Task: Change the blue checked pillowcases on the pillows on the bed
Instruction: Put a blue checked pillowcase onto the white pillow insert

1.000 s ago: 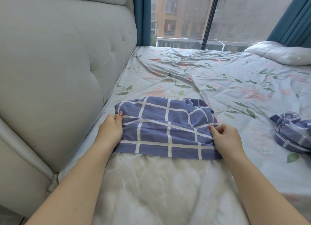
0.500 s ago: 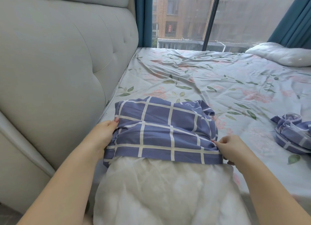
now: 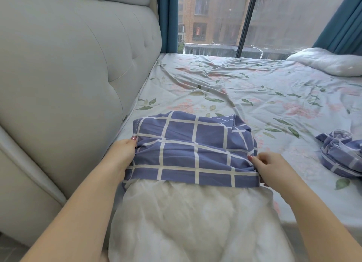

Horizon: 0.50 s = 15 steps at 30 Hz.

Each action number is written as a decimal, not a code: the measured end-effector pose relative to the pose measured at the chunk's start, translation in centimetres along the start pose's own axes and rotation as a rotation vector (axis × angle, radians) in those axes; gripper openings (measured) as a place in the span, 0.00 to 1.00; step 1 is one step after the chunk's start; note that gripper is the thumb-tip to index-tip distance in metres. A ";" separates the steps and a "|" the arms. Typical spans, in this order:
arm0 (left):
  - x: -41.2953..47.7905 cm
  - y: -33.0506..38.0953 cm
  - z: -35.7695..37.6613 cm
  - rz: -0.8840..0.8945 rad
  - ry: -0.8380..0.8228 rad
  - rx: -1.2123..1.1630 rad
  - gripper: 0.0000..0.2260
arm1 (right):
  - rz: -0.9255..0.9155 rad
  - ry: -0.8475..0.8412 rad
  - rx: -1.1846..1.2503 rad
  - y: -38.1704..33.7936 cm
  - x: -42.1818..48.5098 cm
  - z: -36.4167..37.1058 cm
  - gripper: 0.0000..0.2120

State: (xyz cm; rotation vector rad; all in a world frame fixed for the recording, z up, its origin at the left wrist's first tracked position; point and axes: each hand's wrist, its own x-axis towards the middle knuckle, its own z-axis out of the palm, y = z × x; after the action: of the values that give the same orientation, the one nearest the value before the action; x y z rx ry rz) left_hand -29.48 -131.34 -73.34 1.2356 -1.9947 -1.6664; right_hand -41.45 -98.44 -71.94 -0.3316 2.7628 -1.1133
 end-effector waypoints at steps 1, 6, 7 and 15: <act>-0.1 0.1 0.1 -0.004 0.003 0.007 0.15 | 0.013 -0.043 -0.029 0.0 -0.1 -0.1 0.19; -0.5 0.5 0.3 0.034 0.032 0.030 0.16 | 0.073 -0.426 -0.087 0.1 -1.3 -1.1 0.16; -0.6 0.7 0.4 0.048 0.040 0.026 0.15 | 0.117 -0.476 -0.027 0.3 -1.5 -1.2 0.16; -1.5 1.3 2.1 0.136 0.048 -0.031 0.15 | -0.125 0.421 0.037 -0.9 -1.2 -0.6 0.08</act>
State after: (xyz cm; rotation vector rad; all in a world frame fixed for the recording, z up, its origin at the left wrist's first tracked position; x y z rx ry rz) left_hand -30.55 -128.84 -72.40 1.0922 -1.9696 -1.5822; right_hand -40.25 -98.38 -70.82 -0.2977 3.1117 -1.4061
